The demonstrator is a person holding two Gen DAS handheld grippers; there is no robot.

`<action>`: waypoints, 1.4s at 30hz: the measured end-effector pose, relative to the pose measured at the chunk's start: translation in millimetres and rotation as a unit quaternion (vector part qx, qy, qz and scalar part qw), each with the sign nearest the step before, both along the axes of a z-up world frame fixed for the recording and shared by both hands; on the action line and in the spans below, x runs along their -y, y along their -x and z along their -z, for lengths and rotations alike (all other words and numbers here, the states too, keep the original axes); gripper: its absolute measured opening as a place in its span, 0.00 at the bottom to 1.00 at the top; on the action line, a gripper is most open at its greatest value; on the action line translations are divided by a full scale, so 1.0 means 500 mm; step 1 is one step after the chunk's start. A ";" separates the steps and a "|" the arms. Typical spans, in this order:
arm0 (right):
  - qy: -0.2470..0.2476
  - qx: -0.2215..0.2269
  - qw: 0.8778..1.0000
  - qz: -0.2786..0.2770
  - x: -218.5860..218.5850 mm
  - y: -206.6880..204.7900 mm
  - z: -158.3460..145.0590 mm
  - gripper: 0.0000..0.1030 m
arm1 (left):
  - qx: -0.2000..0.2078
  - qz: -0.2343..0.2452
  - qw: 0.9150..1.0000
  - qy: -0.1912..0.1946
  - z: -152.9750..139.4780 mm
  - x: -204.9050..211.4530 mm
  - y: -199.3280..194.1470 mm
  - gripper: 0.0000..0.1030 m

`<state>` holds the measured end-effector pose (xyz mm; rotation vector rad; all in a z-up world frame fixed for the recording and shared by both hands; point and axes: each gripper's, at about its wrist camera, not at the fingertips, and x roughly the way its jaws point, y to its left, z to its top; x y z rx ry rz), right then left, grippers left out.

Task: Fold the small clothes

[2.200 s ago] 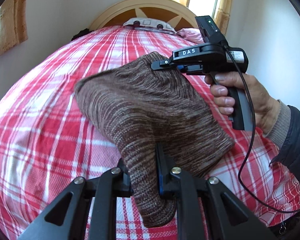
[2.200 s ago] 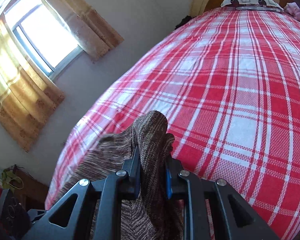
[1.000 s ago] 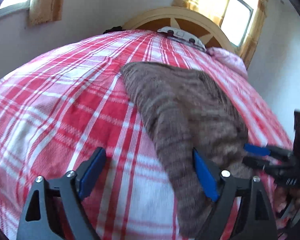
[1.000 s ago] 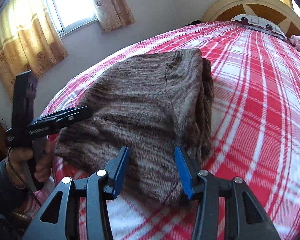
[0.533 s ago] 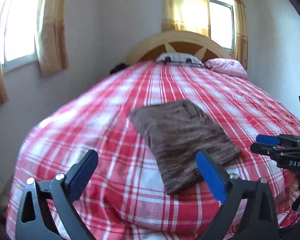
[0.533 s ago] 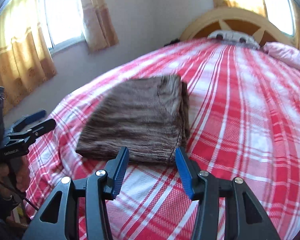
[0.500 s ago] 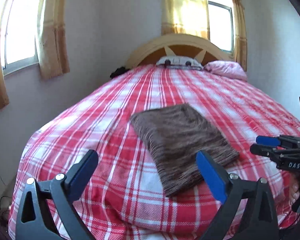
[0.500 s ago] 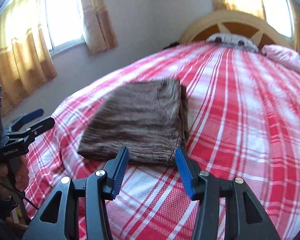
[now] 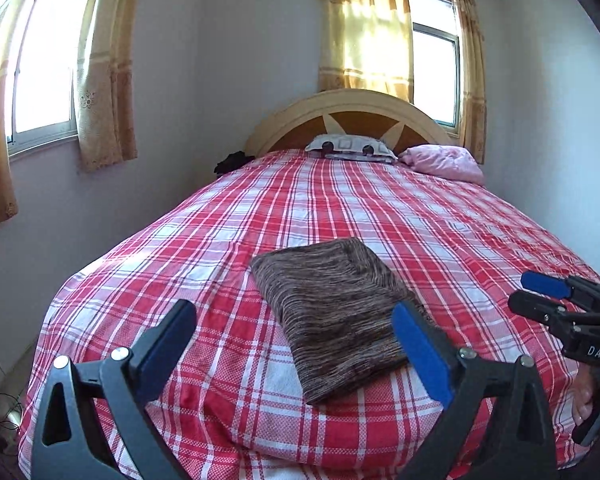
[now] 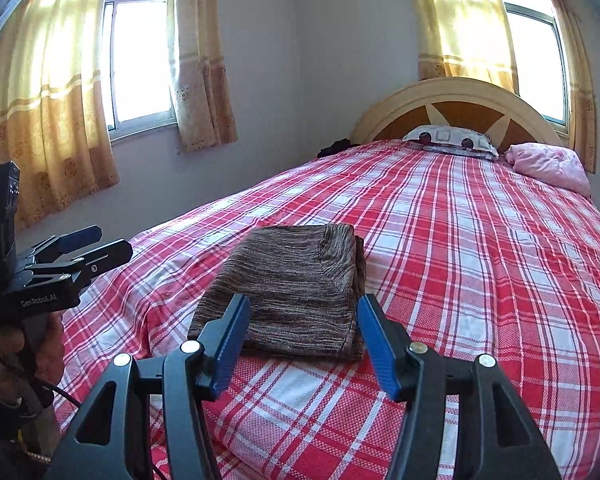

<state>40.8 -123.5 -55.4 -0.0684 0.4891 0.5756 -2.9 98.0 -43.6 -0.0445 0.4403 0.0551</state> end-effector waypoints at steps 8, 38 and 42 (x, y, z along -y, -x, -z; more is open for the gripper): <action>-0.007 0.002 1.000 0.000 0.003 0.007 -0.002 0.56 | -0.001 0.003 1.000 -0.001 -0.004 0.010 0.003 0.98; -0.027 0.036 0.999 0.009 0.020 0.040 -0.031 0.56 | -0.008 0.018 1.000 -0.004 -0.015 0.023 0.007 1.00; -0.024 0.034 0.999 0.005 0.015 0.042 -0.030 0.56 | -0.011 0.016 1.000 -0.003 -0.014 0.021 0.005 1.00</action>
